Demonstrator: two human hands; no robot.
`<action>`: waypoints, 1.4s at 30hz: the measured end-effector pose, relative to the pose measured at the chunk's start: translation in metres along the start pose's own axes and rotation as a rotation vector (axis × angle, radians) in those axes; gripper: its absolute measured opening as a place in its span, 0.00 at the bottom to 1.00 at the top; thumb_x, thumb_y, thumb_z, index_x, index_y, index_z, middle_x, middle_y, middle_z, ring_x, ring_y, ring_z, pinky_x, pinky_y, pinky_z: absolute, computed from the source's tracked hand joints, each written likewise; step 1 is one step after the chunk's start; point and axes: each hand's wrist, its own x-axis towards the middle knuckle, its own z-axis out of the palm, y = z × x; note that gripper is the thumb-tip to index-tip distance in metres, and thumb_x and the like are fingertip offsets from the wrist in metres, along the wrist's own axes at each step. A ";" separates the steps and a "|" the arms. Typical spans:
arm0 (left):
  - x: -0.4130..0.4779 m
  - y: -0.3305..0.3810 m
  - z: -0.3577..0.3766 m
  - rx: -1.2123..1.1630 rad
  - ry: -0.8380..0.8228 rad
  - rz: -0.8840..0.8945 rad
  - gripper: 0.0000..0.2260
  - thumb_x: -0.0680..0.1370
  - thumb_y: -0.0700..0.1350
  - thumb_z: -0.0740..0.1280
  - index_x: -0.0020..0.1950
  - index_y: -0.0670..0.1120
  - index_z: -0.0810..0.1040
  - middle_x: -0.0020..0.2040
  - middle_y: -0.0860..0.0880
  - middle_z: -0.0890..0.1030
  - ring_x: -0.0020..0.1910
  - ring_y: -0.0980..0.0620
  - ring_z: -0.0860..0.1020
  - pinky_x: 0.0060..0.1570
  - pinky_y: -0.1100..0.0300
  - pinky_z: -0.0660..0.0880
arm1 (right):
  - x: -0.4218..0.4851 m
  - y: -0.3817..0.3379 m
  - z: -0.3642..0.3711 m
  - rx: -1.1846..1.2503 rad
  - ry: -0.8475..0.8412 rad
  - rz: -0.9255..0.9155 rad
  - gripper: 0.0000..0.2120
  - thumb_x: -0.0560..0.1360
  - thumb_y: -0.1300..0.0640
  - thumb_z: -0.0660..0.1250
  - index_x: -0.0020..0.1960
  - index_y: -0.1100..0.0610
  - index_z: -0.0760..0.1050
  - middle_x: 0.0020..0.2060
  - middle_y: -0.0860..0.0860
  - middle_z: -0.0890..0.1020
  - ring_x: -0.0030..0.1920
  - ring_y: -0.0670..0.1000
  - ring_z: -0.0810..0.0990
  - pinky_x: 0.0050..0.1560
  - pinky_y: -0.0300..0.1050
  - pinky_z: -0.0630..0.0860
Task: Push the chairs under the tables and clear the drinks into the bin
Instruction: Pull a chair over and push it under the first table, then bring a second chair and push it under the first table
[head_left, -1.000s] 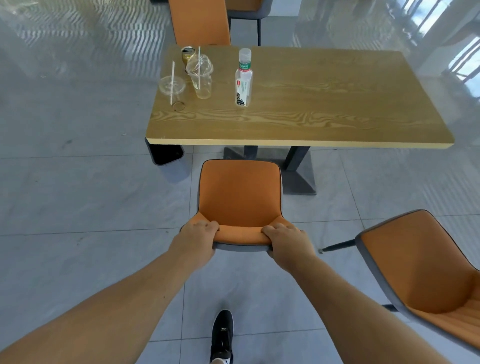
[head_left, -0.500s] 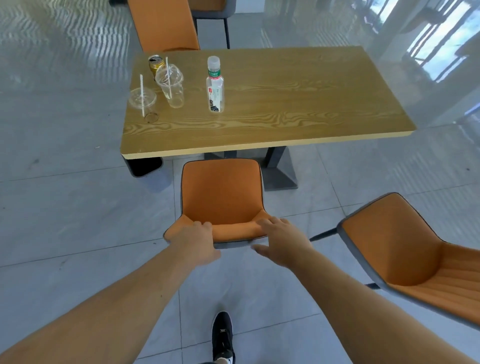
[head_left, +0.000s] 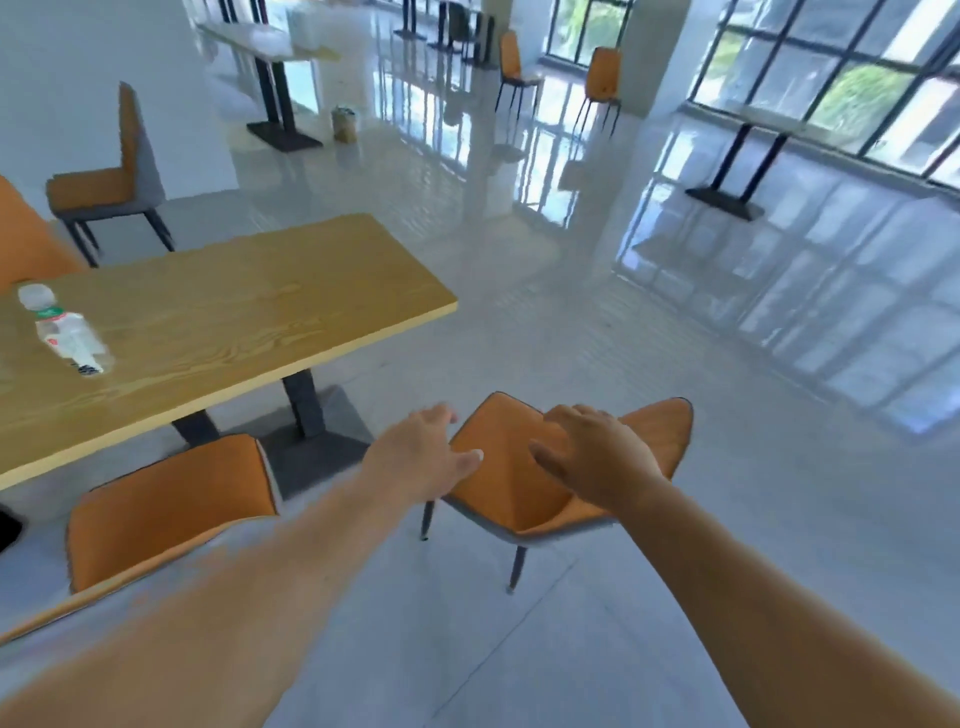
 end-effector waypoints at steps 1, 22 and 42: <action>0.001 0.033 0.016 0.006 -0.006 0.026 0.31 0.73 0.69 0.64 0.71 0.56 0.68 0.69 0.50 0.75 0.61 0.47 0.77 0.49 0.52 0.72 | -0.017 0.034 -0.007 -0.003 0.003 0.039 0.25 0.79 0.35 0.61 0.67 0.50 0.74 0.60 0.52 0.80 0.61 0.58 0.78 0.57 0.55 0.76; 0.142 0.307 0.250 -0.115 -0.296 -0.063 0.32 0.75 0.62 0.64 0.75 0.50 0.63 0.68 0.48 0.70 0.54 0.49 0.76 0.48 0.52 0.77 | -0.015 0.383 0.015 0.013 -0.191 0.144 0.27 0.80 0.39 0.62 0.76 0.46 0.64 0.69 0.45 0.72 0.69 0.49 0.69 0.62 0.48 0.74; 0.198 0.330 0.331 -0.259 -0.357 -0.652 0.28 0.74 0.61 0.67 0.72 0.56 0.68 0.60 0.52 0.77 0.52 0.48 0.75 0.51 0.53 0.75 | 0.192 0.468 0.082 -0.178 -0.620 -0.458 0.39 0.72 0.40 0.72 0.79 0.44 0.61 0.73 0.48 0.72 0.72 0.56 0.69 0.65 0.54 0.75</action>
